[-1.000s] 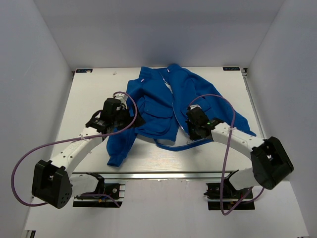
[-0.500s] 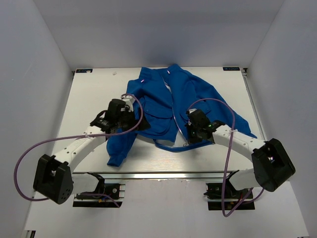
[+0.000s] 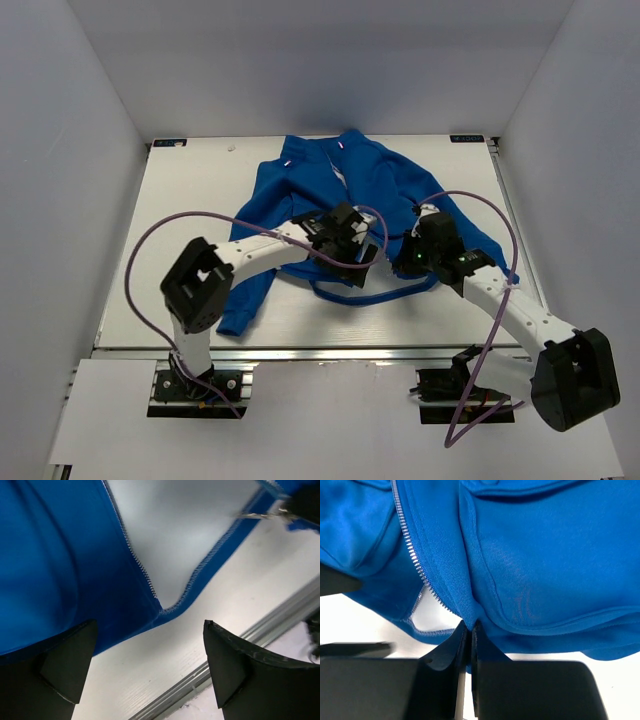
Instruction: Zip up the jacket
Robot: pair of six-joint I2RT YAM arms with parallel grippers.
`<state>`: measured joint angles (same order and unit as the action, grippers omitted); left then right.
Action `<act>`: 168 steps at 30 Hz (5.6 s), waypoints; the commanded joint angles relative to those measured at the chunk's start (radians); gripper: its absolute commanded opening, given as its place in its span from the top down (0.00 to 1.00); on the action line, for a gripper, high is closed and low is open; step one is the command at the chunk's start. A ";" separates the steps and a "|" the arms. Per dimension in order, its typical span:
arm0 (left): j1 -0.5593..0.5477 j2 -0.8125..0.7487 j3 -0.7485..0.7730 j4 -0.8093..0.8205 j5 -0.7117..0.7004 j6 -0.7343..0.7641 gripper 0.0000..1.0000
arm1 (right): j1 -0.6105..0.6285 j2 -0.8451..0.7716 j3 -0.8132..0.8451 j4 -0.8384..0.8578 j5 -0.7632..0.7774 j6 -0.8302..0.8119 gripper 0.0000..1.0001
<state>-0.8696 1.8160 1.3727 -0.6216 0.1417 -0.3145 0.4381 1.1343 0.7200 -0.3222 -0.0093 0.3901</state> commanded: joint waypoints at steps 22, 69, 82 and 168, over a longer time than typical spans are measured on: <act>-0.080 0.072 0.109 -0.081 -0.186 -0.144 0.10 | -0.084 -0.090 -0.096 0.080 -0.152 -0.007 1.00; -0.057 0.066 0.022 -0.009 -0.232 -0.179 1.00 | -0.104 -0.103 -0.109 0.083 -0.196 -0.030 1.00; -0.028 -0.257 -0.180 0.201 -0.237 -0.224 1.00 | -0.118 -0.103 -0.114 0.224 -0.376 0.013 1.00; -0.006 -0.486 -0.451 1.301 -0.475 -0.322 1.00 | -0.157 0.312 0.107 1.697 -0.788 0.648 1.00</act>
<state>-0.8783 1.3834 0.9257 0.6201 -0.3370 -0.6361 0.2714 1.4616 0.7879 1.2598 -0.8070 1.0618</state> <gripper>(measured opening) 0.163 0.056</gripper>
